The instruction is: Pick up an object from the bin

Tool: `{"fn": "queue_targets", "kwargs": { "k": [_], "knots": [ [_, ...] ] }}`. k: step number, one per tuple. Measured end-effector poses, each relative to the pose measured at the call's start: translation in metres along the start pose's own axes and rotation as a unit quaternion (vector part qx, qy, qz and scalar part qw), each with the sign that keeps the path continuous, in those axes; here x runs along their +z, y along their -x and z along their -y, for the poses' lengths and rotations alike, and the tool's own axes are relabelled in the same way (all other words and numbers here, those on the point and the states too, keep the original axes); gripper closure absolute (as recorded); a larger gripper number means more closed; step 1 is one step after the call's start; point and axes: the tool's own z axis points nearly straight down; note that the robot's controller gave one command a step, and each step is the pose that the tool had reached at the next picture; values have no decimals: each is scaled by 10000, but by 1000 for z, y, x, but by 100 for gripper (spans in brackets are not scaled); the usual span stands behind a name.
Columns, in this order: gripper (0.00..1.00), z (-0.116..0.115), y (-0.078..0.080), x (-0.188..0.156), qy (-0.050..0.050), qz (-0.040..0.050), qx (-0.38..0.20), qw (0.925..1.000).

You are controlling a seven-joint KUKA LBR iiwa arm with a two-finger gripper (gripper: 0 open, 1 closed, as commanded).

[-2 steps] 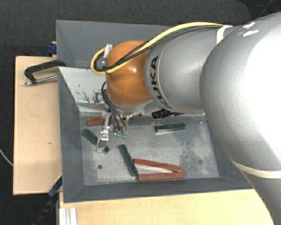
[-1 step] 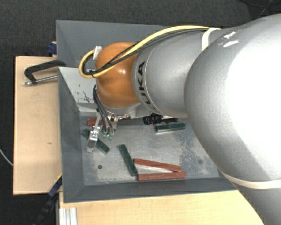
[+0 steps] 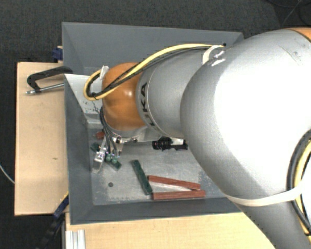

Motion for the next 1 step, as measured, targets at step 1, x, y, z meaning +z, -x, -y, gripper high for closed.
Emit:
{"fn": "queue_targets", "kwargs": {
  "k": [1],
  "knots": [
    [100,4,-8,-2,16,-23,659,9978]
  ]
}}
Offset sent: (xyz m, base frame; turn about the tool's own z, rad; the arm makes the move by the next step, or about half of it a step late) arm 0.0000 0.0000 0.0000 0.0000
